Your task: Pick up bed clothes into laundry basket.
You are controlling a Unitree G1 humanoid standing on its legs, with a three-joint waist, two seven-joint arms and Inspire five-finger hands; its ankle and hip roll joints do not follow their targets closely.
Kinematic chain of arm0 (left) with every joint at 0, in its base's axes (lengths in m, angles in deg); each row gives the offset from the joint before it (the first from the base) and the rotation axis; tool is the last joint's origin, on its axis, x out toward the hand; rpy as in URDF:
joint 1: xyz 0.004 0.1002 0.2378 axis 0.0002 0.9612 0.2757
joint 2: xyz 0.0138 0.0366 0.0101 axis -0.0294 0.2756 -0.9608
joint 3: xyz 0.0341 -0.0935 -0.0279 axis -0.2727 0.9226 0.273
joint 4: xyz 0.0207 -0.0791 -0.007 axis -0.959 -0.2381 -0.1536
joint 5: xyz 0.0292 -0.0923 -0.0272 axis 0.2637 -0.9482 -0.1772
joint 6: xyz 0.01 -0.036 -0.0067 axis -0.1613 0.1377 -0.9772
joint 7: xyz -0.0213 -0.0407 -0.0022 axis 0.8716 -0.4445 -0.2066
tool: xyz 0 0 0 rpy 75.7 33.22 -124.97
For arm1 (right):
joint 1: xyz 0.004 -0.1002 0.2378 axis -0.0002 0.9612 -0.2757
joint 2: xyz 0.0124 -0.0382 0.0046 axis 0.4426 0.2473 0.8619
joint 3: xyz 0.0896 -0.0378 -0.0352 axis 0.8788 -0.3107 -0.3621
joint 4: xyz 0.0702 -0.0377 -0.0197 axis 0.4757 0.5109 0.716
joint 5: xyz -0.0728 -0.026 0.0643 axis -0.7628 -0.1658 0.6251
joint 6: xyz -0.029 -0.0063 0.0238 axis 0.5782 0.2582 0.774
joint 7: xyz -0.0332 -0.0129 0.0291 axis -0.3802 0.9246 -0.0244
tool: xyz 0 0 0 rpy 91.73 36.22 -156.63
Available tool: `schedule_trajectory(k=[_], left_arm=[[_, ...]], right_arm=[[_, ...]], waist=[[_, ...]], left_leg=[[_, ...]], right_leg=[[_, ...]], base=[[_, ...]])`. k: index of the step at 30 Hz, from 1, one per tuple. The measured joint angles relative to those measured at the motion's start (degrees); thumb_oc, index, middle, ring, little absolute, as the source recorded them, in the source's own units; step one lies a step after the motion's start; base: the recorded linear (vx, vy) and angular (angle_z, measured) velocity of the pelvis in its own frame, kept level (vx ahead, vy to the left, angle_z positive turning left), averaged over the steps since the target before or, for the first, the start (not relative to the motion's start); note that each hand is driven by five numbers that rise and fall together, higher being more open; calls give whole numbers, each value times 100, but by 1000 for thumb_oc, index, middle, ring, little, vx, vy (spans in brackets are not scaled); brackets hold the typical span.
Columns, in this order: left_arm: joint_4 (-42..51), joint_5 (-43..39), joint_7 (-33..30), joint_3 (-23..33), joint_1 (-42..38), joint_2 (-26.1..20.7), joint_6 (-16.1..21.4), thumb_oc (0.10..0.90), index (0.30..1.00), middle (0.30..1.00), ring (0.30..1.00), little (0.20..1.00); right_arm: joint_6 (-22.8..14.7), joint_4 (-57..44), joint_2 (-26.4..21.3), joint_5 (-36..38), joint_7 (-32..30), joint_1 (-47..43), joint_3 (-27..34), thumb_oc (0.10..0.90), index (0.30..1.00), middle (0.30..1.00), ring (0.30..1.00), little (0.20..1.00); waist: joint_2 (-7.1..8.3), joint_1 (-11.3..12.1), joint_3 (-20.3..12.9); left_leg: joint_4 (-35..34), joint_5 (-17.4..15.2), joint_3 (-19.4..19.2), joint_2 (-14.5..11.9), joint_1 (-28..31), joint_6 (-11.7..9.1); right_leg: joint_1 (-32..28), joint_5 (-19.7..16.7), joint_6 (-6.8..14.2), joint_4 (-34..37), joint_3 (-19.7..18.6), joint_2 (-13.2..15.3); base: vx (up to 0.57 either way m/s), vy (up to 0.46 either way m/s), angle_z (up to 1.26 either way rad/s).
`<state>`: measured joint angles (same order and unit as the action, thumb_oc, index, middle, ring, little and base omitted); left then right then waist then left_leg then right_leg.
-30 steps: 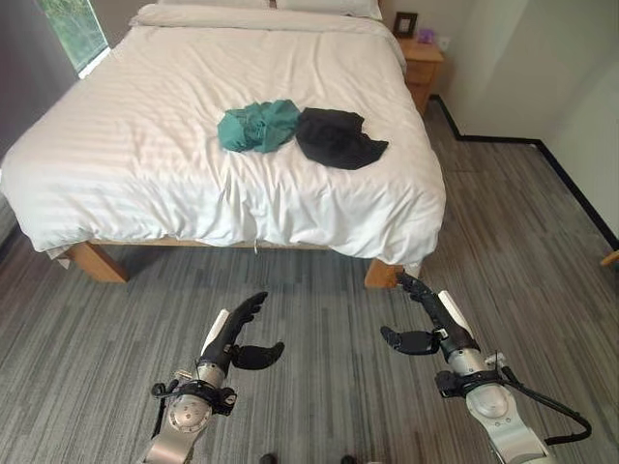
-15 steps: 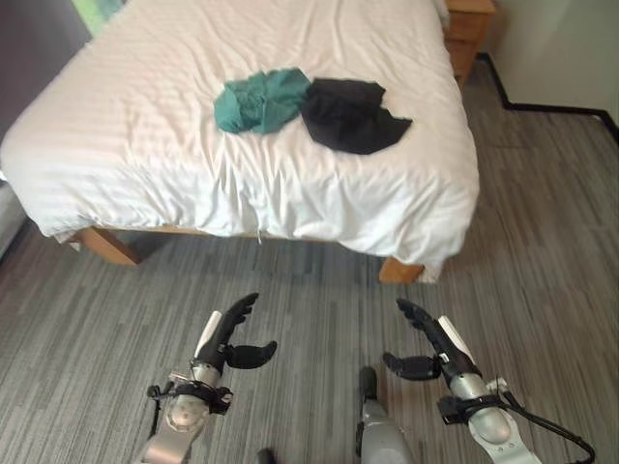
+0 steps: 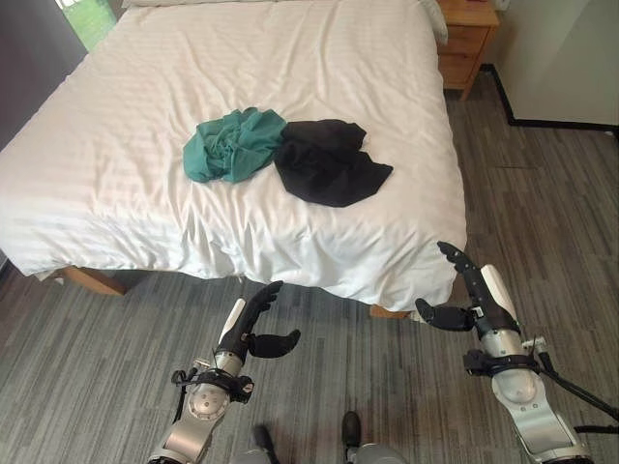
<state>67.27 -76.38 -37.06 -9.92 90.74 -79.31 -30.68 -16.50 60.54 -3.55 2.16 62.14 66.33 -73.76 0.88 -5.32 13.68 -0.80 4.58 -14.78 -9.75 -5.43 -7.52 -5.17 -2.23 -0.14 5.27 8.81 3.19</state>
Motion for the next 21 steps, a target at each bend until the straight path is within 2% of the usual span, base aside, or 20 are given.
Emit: schedule_trajectory(k=[1,2,3,4,5,7,10,13,16,19,21], left_arm=[[-3,3,-4,-2,30,9,-2,800,900,900,900,900],[2,3,-28,-1,101,27,0,800,900,900,900,900],[15,2,-64,-19,189,73,1,800,900,900,900,900],[-1,1,-127,-32,261,34,-5,800,900,900,900,900],[90,-2,-174,-9,367,-44,-3,800,900,900,900,900],[172,-5,-178,41,469,-195,-4,800,900,900,900,900],[175,-27,-203,176,638,-240,-5,800,900,900,900,900],[141,-242,-176,170,752,-281,-11,800,900,900,900,900],[20,-408,-108,165,936,-280,-39,800,900,900,900,900],[-333,-528,-111,159,995,-272,-64,800,900,900,900,900],[-582,-625,-108,160,1047,-314,-89,800,900,900,900,900]], right_arm=[[12,-104,-2,-135,-114,-6,66,800,900,900,900,900],[23,-222,-16,-319,-220,-26,164,800,900,900,900,900],[17,-351,-94,-424,-371,-17,269,800,900,900,900,900],[23,-371,-47,-522,-517,-27,335,800,900,900,900,900],[21,-423,-73,-589,-590,-44,375,800,900,900,900,900],[26,-490,-127,-698,-731,-143,432,800,900,900,900,900],[119,-406,-280,-744,-931,-482,418,800,900,900,900,900],[286,471,-802,-738,-1077,-1140,347,800,900,900,900,900],[531,1497,-1097,-713,-1137,-1738,255,800,900,900,900,900],[677,2073,-1212,-644,-1123,-2047,16,800,900,900,900,900],[747,2363,-1266,-510,-1080,-2406,-405,800,900,900,900,900]], waist=[[-99,-5,-22],[-224,7,-85],[-422,-8,-168],[-335,-6,-216],[-206,8,-293],[-61,41,-344],[-15,191,-351],[17,468,-342],[26,653,-343],[-6,652,-343],[-72,600,-258]], left_leg=[[-139,161,94,-37,20,30],[-388,176,371,-52,139,51],[-428,366,449,-112,231,206],[-445,507,386,47,327,296],[-452,416,276,231,368,365],[-430,363,213,493,394,463],[-425,317,183,674,458,534],[-429,286,228,685,464,565],[-434,239,266,640,484,583],[-456,118,288,523,505,625],[-456,63,266,366,576,685]], right_leg=[[-106,80,65,4,-67,-51],[-178,173,149,5,-175,-83],[-261,228,267,18,-240,-147],[-330,325,411,29,-299,29],[-327,382,549,45,-301,245],[-360,361,657,44,-271,523],[-431,351,748,26,-214,677],[-470,364,777,-6,-109,671],[-461,405,843,-123,-64,617],[-117,536,1030,-896,-46,576],[616,760,1197,-2161,103,612]], base=[[268,108,-44],[253,114,-44],[254,137,-44],[247,130,-34],[253,135,-23],[229,112,-7],[211,123,5],[151,110,11],[105,97,10],[127,91,0],[224,22,-24]])
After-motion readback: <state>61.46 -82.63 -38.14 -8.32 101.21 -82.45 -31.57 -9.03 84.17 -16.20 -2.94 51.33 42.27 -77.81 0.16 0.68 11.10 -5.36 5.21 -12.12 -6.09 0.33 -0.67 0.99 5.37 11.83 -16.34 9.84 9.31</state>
